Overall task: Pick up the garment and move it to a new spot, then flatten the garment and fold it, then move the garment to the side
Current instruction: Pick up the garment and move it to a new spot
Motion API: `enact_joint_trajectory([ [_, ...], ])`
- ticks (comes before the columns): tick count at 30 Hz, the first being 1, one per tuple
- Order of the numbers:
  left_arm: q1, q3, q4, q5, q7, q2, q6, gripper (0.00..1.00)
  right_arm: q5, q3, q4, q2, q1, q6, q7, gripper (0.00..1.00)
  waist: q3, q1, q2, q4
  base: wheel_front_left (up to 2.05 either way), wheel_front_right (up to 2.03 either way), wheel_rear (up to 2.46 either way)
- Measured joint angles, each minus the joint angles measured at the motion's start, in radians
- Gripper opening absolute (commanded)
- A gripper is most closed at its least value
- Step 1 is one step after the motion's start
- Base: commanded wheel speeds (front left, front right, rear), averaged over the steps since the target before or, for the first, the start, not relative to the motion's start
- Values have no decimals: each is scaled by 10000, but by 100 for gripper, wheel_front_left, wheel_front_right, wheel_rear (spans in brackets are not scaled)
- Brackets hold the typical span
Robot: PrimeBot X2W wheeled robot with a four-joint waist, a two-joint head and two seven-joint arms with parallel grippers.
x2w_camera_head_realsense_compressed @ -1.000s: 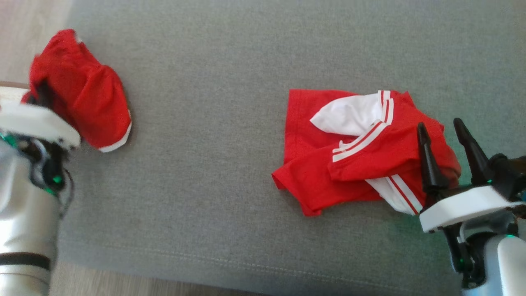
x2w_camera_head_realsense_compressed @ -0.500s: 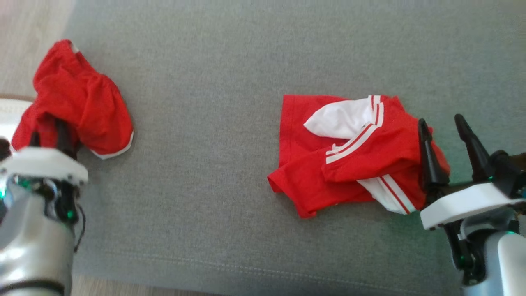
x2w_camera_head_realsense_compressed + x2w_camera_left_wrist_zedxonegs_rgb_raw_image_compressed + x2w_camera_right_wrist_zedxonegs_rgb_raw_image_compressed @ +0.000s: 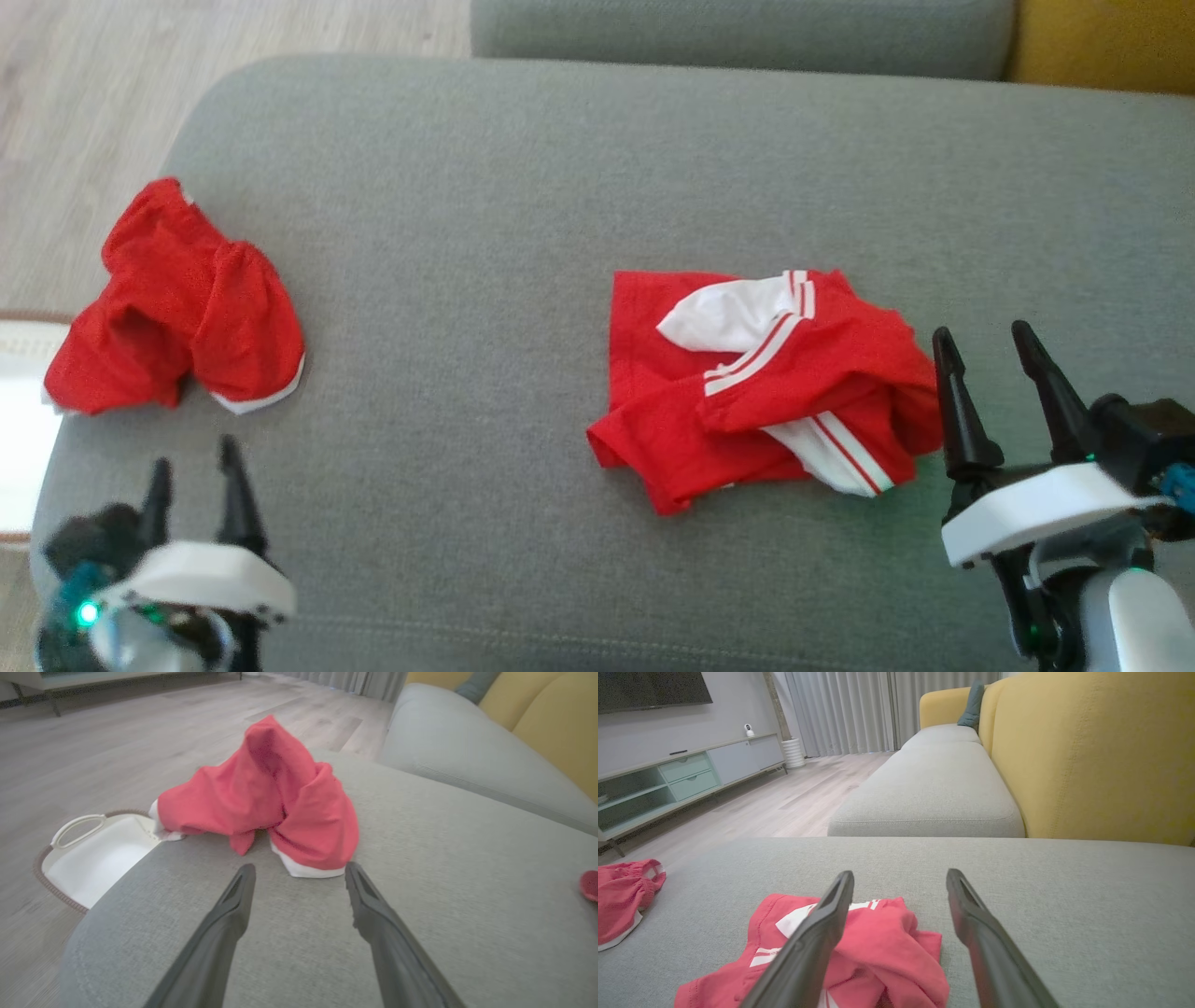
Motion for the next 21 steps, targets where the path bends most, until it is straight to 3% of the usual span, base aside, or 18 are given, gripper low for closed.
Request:
enact_joint_trajectory([
  [10,755,-1432,-2947,1225,466,-82,240,100,86,-104,132,10,197,0,-134,100,-526,0,0,-575,0,0,0],
  [21,742,-1965,-3519,1599,980,105,238,100,86,-113,263,12,552,0,-142,100,-1014,0,0,-1554,0,0,0],
])
